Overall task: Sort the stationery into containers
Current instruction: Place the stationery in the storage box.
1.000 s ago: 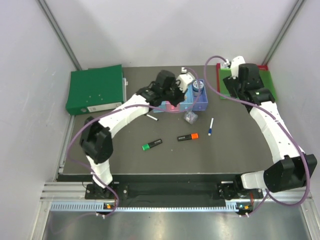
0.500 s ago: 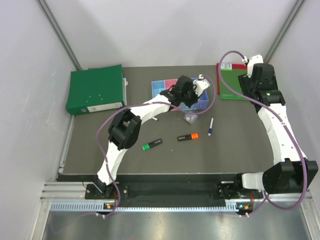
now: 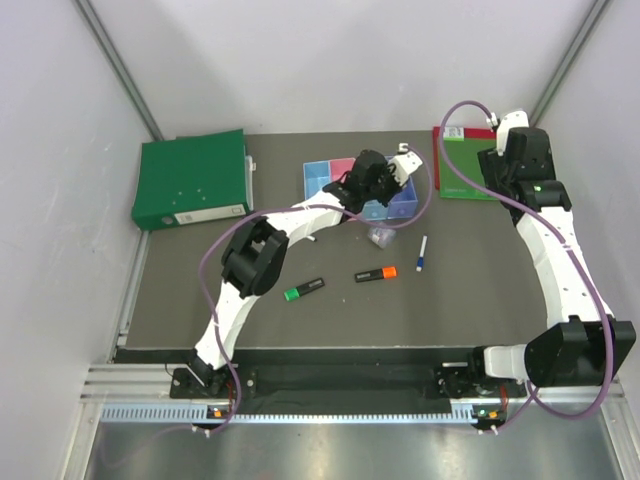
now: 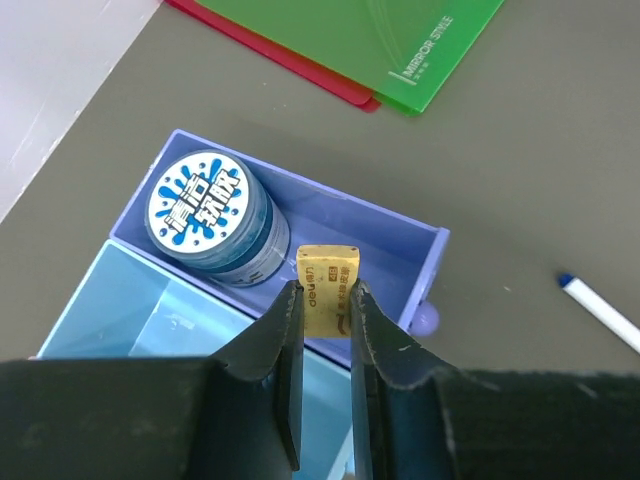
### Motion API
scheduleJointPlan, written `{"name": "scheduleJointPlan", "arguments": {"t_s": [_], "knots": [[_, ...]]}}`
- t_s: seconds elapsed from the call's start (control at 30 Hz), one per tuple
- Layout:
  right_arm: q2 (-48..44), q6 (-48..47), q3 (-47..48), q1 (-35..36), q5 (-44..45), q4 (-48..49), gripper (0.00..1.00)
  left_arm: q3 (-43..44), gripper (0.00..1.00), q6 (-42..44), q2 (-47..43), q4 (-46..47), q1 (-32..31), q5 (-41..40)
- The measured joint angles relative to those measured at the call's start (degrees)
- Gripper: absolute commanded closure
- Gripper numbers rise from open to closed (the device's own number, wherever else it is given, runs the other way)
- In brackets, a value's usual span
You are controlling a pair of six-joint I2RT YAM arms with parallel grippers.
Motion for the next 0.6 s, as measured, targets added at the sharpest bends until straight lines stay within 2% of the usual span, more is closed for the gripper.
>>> {"name": "scheduleJointPlan", "arguments": {"t_s": [0.27,0.6], "knots": [[0.0,0.57,0.0,-0.22,-1.03,-0.02,0.21,1.25,1.0,1.92,5.66,3.04,0.02,-2.73],[0.31,1.7,0.0,-0.24,-1.75,-0.04,0.21,-0.31,1.0,4.26,5.18,4.33,0.15,-3.26]]}}
